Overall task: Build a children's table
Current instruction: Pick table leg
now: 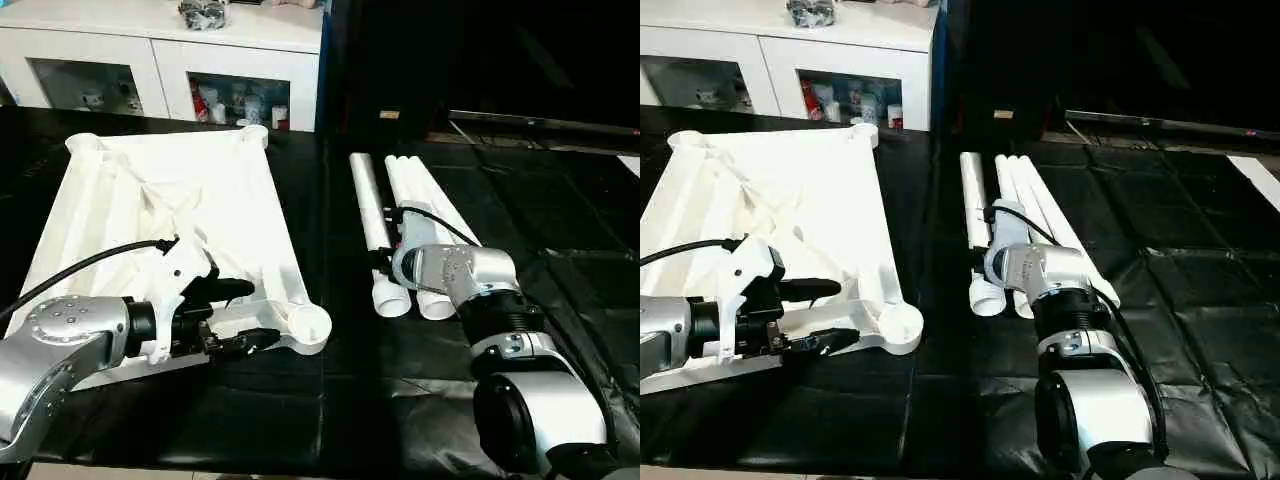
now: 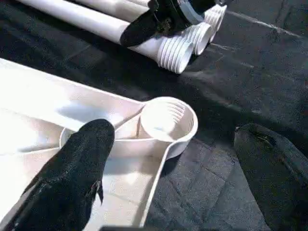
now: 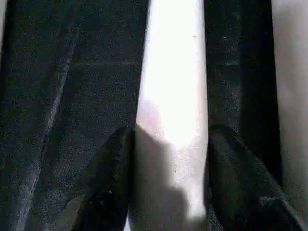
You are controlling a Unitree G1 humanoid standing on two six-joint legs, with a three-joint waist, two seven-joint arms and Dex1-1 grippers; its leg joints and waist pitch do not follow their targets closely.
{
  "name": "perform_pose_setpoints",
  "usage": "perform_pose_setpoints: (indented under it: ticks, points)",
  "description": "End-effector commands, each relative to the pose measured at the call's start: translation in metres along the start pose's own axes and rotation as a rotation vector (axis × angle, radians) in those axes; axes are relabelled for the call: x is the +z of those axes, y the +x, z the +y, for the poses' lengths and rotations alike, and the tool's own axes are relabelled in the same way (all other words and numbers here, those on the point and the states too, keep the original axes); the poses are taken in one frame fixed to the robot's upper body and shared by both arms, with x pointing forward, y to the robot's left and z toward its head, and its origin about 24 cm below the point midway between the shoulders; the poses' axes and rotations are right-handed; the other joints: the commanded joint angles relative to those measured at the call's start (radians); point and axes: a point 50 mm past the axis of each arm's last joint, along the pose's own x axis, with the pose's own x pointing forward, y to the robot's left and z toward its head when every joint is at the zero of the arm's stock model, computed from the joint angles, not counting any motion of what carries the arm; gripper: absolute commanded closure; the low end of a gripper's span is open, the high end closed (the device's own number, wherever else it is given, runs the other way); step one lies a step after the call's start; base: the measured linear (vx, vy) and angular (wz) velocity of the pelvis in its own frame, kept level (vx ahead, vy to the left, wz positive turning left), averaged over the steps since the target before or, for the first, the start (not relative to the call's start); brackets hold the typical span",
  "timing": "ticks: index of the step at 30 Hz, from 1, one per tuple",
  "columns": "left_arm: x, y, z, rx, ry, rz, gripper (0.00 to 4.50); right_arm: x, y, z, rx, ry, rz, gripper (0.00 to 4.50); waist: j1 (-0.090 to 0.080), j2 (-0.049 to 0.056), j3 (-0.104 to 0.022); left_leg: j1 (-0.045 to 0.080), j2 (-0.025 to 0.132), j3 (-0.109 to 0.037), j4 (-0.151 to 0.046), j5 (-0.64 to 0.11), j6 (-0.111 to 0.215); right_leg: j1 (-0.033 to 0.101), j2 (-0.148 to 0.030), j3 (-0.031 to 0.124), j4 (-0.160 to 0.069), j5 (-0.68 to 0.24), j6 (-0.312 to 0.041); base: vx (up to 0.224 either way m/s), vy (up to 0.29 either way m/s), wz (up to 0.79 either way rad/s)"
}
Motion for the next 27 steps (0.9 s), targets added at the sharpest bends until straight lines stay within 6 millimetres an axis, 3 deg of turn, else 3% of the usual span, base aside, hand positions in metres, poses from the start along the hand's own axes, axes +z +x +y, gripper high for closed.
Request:
perform_pose_setpoints:
  ticks: [1,7,11,12,17,20,23,27]
  points:
    - [0.001,0.001,0.002,0.005,0.032,0.012,0.00,0.007,-0.003,-0.004,0.000,0.015,-0.047,2.62,-0.004,0.030,-0.058,0.028,0.046,-0.011,-0.077,-0.197,-0.113,0.027,-0.076,0.052,-0.066,0.002,-0.144,0.000,0.000,0.00]
    - [0.008,0.008,0.010,0.085,0.038,-0.055,0.00,0.015,-0.009,-0.007,0.046,0.069,-0.151,2.64,-0.003,0.031,-0.062,0.026,0.046,-0.011,-0.074,-0.162,-0.105,0.032,-0.075,0.051,-0.061,0.060,-0.151,0.000,0.000,0.00]
    - [0.022,0.016,0.014,0.103,0.028,-0.164,0.00,0.028,-0.021,-0.001,0.216,0.104,-0.357,2.64,-0.001,0.026,-0.063,0.022,0.047,-0.011,-0.073,-0.142,-0.083,0.038,-0.080,0.051,-0.062,0.089,-0.156,0.000,0.000,0.00]
    - [0.026,0.018,0.016,0.115,0.016,-0.194,0.00,0.028,-0.025,0.000,0.275,0.134,-0.368,2.64,-0.003,0.034,-0.063,0.025,0.046,-0.010,-0.072,-0.141,-0.076,0.035,-0.075,0.050,-0.063,0.097,-0.159,0.000,0.000,0.00]
    - [0.043,0.026,0.027,0.188,-0.060,-0.313,0.00,0.028,-0.042,0.003,0.485,0.242,-0.432,2.64,0.002,0.025,-0.065,0.022,0.047,-0.011,-0.070,-0.118,-0.041,0.043,-0.078,0.051,-0.063,0.130,-0.181,0.000,0.000,0.00]
    - [0.066,0.035,0.029,0.165,-0.136,-0.438,0.00,0.027,-0.060,0.011,0.708,0.250,-0.511,2.64,0.008,0.025,-0.065,0.024,0.050,-0.010,-0.069,-0.131,-0.033,0.043,-0.082,0.050,-0.067,0.110,-0.197,0.000,0.000,0.00]
    - [0.083,0.043,0.033,0.167,-0.194,-0.536,0.00,0.023,-0.067,0.012,0.780,0.242,-0.521,2.64,0.009,0.023,-0.064,0.021,0.049,-0.011,-0.070,-0.121,-0.025,0.043,-0.083,0.049,-0.069,0.092,-0.200,0.000,0.000,0.00]
    - [0.105,0.055,0.033,0.129,-0.267,-0.624,0.00,0.024,-0.079,0.016,0.857,0.238,-0.550,2.64,0.015,0.029,-0.063,0.022,0.049,-0.012,-0.070,-0.138,-0.034,0.043,-0.085,0.050,-0.074,0.049,-0.198,0.000,0.000,0.00]
